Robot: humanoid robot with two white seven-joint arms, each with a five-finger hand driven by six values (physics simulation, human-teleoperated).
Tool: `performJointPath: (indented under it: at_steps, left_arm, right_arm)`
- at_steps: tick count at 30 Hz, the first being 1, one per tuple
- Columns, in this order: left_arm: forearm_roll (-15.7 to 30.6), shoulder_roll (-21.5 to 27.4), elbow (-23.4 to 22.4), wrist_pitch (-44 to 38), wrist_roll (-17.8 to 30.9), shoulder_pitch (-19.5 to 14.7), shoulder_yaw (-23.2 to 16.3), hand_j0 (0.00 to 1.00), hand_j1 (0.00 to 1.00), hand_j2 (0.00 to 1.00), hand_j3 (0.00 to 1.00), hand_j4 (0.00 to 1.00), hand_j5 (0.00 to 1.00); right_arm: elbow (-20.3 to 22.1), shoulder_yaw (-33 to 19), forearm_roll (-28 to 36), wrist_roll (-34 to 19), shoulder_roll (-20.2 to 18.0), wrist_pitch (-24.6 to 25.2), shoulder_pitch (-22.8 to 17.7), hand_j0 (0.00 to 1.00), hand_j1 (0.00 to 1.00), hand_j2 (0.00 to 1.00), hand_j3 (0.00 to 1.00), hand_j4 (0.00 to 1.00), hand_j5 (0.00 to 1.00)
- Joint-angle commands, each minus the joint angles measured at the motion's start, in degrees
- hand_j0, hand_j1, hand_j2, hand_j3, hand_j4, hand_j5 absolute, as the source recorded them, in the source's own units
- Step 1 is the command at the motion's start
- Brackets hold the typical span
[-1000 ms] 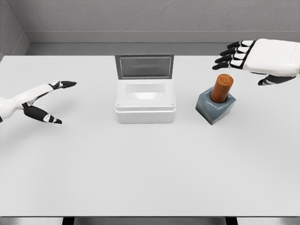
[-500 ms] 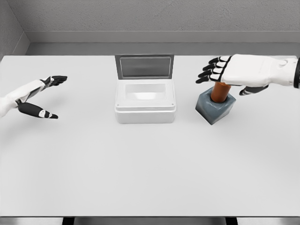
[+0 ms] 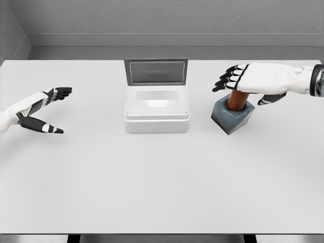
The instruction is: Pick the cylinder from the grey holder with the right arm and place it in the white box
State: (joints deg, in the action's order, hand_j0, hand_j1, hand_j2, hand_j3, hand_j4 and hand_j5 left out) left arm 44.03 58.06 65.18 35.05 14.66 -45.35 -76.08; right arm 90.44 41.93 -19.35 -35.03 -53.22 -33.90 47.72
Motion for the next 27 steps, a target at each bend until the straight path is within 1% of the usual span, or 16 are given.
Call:
performJointPath:
  at_steps: [1, 2, 5, 9, 12, 14, 16, 18, 23, 27]
  left_arm:
    - [0.4, -0.1, -0.2, 0.0, 0.0, 0.0, -0.2, 1.00, 1.00, 1.00, 1.00, 1.00, 1.00]
    - [0.5, -0.1, -0.2, 0.0, 0.0, -0.1, -0.3, 1.00, 1.00, 1.00, 1.00, 1.00, 1.00]
    - [0.6, -0.1, -0.2, 0.0, 0.0, -0.2, -0.2, 1.00, 1.00, 1.00, 1.00, 1.00, 1.00]
    - [0.7, -0.1, -0.8, 0.0, -0.1, -0.2, -0.3, 1.00, 1.00, 1.00, 1.00, 1.00, 1.00]
    - [0.7, -0.1, -1.0, 0.0, -0.2, -0.3, -0.2, 1.00, 1.00, 1.00, 1.00, 1.00, 1.00]
    - [0.7, 0.0, -1.4, 0.0, -0.2, -0.3, -0.2, 1.00, 1.00, 1.00, 1.00, 1.00, 1.00]
    - [0.7, -0.1, -1.3, 0.0, -0.2, -0.3, -0.2, 1.00, 1.00, 1.00, 1.00, 1.00, 1.00]
    - [0.7, -0.1, -1.4, 0.0, -0.3, -0.4, -0.2, 1.00, 1.00, 1.00, 1.00, 1.00, 1.00]
    - [0.3, -0.3, -2.0, 0.0, -1.7, -0.5, -0.1, 1.00, 1.00, 1.00, 1.00, 1.00, 1.00]
    - [-0.2, -0.3, -3.1, 0.0, -1.6, -0.7, -0.2, 1.00, 1.00, 1.00, 1.00, 1.00, 1.00]
  right_arm:
    - [-0.5, 0.3, 0.2, 0.0, 0.1, 0.2, 0.0, 1.00, 1.00, 1.00, 1.00, 1.00, 1.00]
    - [-1.2, 0.7, 0.1, 0.0, 0.3, 0.2, 0.1, 1.00, 1.00, 1.00, 1.00, 1.00, 1.00]
    - [-4.1, 0.7, -1.7, 0.0, 2.5, 0.2, 0.7, 1.00, 1.00, 1.00, 1.00, 1.00, 1.00]
    - [-5.3, 0.9, -1.7, 0.0, 2.6, 0.2, 0.9, 1.00, 1.00, 1.00, 1.00, 1.00, 1.00]
    - [-5.9, 2.0, -1.8, 0.0, 2.8, 0.1, 0.9, 1.00, 1.00, 1.00, 1.00, 1.00, 1.00]
    - [-6.1, 2.4, -3.3, 0.0, 2.9, 0.2, 0.9, 1.00, 1.00, 1.00, 1.00, 1.00, 1.00]
    - [-6.4, 2.4, -3.4, 0.0, 2.9, 0.2, 0.9, 1.00, 1.00, 1.00, 1.00, 1.00, 1.00]
    - [-7.8, 2.4, -3.4, 0.0, 4.0, 0.2, 1.0, 1.00, 1.00, 1.00, 1.00, 1.00, 1.00]
    - [-8.8, 2.5, -3.5, 0.0, 4.6, 0.2, 1.3, 1.00, 1.00, 1.00, 1.00, 1.00, 1.00]
    - [-9.9, 2.5, -4.0, 0.0, 5.3, 0.2, 1.8, 1.00, 1.00, 1.00, 1.00, 1.00, 1.00]
